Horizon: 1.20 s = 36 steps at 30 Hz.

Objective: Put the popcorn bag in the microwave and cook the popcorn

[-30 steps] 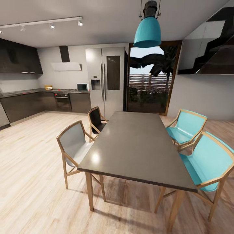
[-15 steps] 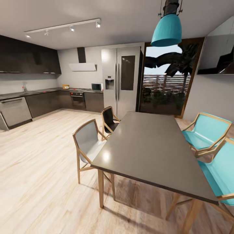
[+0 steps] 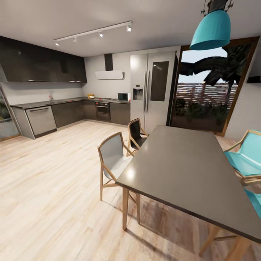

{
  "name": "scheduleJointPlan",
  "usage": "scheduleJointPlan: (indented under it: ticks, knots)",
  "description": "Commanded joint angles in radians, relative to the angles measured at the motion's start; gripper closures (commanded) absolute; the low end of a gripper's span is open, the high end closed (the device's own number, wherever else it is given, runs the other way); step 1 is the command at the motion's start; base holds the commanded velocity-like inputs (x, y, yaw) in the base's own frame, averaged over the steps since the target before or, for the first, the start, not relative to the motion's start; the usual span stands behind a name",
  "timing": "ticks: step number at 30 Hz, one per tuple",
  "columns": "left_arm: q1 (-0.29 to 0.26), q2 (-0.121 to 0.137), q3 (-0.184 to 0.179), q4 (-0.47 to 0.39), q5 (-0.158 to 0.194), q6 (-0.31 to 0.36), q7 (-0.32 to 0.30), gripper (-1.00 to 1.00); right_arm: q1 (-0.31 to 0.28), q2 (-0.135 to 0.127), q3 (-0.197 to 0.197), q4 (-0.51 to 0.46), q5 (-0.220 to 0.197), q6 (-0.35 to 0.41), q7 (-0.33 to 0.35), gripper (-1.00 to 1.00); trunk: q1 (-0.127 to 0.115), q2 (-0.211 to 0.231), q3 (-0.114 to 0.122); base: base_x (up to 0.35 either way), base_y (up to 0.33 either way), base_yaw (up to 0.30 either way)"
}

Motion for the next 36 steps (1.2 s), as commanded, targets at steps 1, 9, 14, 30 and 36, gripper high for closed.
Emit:
scheduleJointPlan:
  ticks: [1,9,14,30,36]
  knots:
    - [0.000,0.000,0.001,-0.001,0.010,-0.001,0.000,-1.00,0.000,0.000,0.002,0.000,0.006,-0.005,0.000,-1.00,0.000,0.000,-0.001,0.000,0.000,0.276]
    - [0.000,-0.002,0.000,-0.001,0.010,-0.001,0.000,-1.00,0.000,0.001,0.002,0.000,0.006,-0.007,0.000,-1.00,0.000,0.000,-0.001,0.000,0.000,0.276]
    - [0.000,-0.002,0.001,-0.001,0.010,-0.001,0.000,-1.00,0.000,0.001,0.002,0.000,0.006,-0.009,0.000,-1.00,0.000,0.000,-0.001,0.000,0.000,0.276]
    - [0.000,-0.002,0.001,-0.001,0.013,-0.002,0.007,-1.00,0.000,0.001,0.002,0.000,0.005,-0.009,0.000,-1.00,0.000,0.000,-0.001,0.000,0.000,0.276]
    - [0.000,0.000,-0.001,-0.001,0.093,-0.003,0.008,-1.00,0.000,0.001,0.002,0.000,0.004,-0.009,0.000,-1.00,0.000,0.000,-0.001,0.000,0.000,0.282]
